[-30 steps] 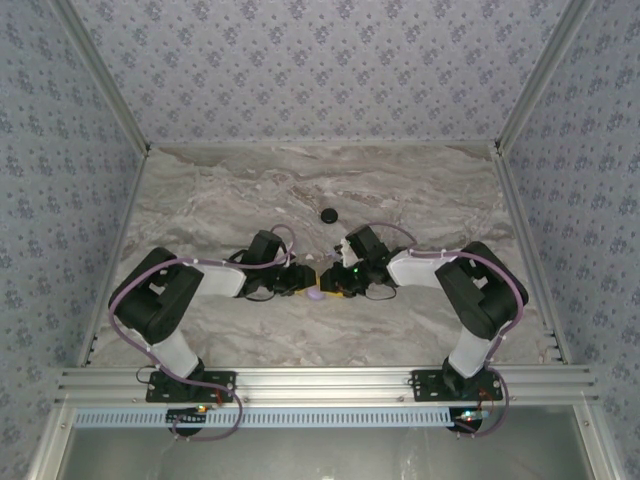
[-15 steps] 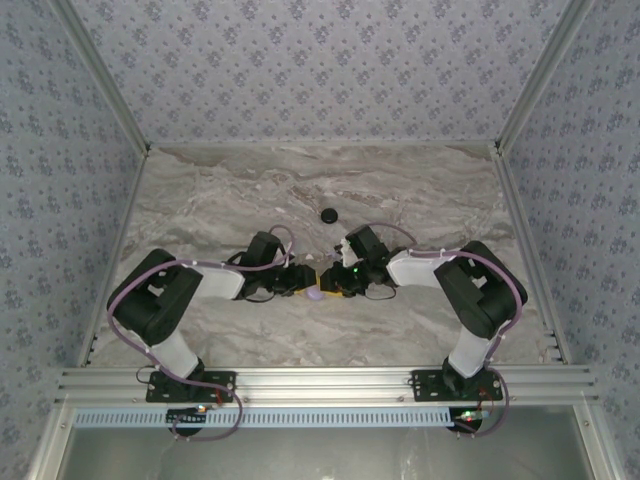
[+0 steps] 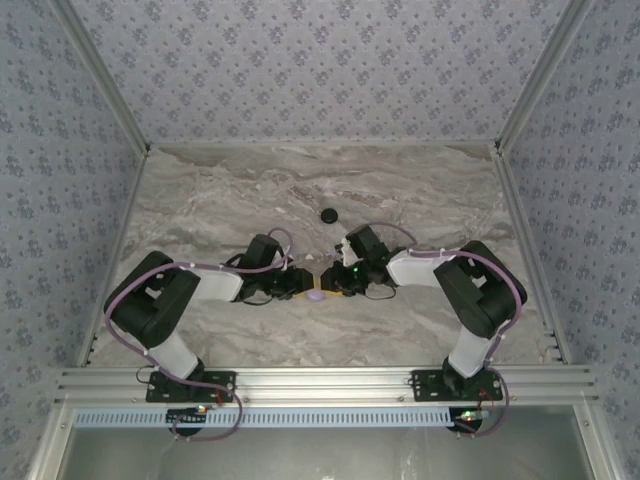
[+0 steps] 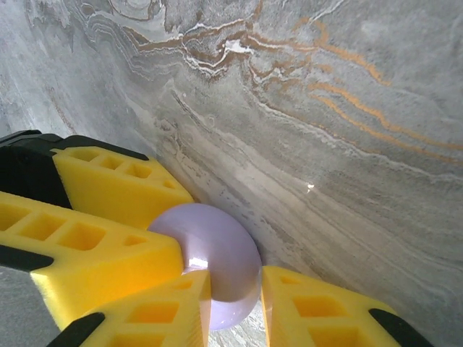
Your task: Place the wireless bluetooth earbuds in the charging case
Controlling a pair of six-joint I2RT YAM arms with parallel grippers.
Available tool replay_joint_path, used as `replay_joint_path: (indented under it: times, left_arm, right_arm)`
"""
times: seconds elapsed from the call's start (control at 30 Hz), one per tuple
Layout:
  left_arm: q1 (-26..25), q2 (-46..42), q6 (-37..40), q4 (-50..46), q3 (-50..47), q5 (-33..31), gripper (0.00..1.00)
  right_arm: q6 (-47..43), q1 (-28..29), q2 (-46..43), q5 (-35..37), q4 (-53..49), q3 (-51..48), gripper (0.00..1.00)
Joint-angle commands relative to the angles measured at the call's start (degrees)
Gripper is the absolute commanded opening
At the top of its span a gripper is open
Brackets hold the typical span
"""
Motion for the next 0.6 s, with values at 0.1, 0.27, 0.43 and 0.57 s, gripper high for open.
replay_joint_path:
  times: [0.1,0.27,0.43,0.57]
  left_arm:
    - [-0.7,-0.4,0.1,-3.0,-0.9,1.8,0.28]
    - [-0.6,-0.4,-0.9,-0.9,-0.9,1.4,0.25]
    - [0.3,-0.8,-1.7,1.4,-0.5,1.6,0.24]
    - [1.9,-1.6,-2.1,3.4,0.1,2.4,0.24]
  right_arm:
    - [0.9,-0.4,0.6,1.0,0.1,0.2,0.26]
    - [1.0,-1.0,-1.7,1.7,-0.1,-0.1,0.27]
    - [-0.3,-3.1,-6.3,2.3,-2.2,-1.0,0.29]
    - [-2.3,-6.0,-10.7,1.6,-3.9,-2.4,0.29]
